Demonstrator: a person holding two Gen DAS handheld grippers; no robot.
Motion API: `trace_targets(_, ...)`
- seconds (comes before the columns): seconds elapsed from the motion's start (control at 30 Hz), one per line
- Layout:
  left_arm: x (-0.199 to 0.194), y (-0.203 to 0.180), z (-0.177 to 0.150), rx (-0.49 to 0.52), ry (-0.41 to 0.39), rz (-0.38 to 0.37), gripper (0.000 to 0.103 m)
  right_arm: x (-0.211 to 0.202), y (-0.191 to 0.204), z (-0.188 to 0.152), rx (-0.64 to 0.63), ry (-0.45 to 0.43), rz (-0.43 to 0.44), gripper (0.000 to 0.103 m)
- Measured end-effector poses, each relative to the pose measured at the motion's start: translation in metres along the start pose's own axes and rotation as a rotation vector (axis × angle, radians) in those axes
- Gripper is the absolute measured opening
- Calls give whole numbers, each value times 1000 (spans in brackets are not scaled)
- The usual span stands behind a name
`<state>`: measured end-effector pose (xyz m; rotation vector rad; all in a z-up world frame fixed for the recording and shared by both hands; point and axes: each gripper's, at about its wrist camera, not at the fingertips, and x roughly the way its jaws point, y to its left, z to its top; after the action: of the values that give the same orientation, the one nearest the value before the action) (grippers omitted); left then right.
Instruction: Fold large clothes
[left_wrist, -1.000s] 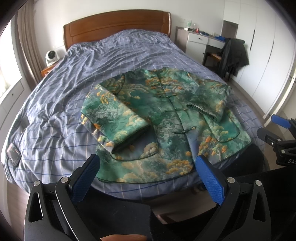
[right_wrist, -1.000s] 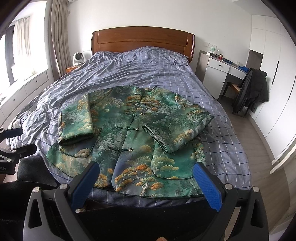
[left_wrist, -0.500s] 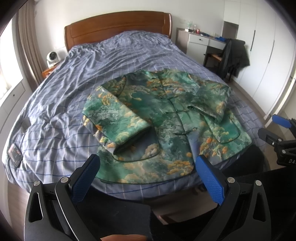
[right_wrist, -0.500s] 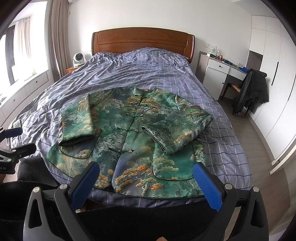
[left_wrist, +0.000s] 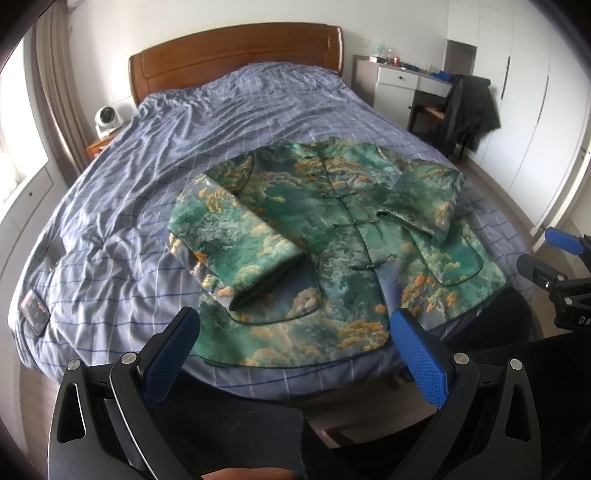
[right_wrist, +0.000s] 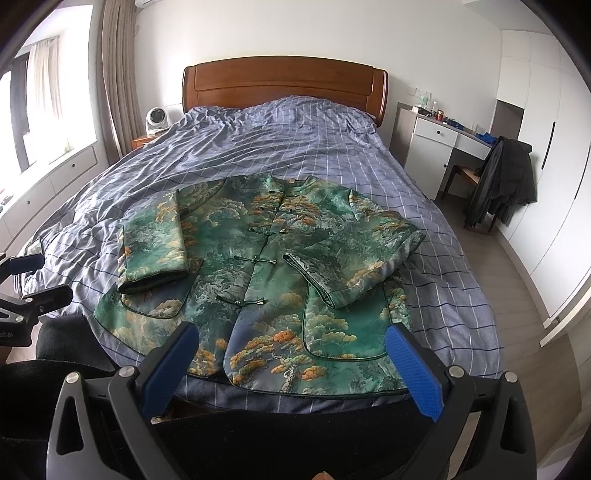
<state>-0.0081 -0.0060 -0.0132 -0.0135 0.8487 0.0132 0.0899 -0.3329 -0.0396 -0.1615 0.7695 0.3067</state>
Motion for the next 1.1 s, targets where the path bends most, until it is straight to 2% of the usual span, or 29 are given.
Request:
trace_targets(0.9, 4, 4, -3, -8, 30, 10, 103, 5, 1, -3, -2, 13, 1, 103)
trace_targets(1.1, 5, 2, 0, -2, 34, -21, 103, 6, 0, -3, 12, 13, 23, 103)
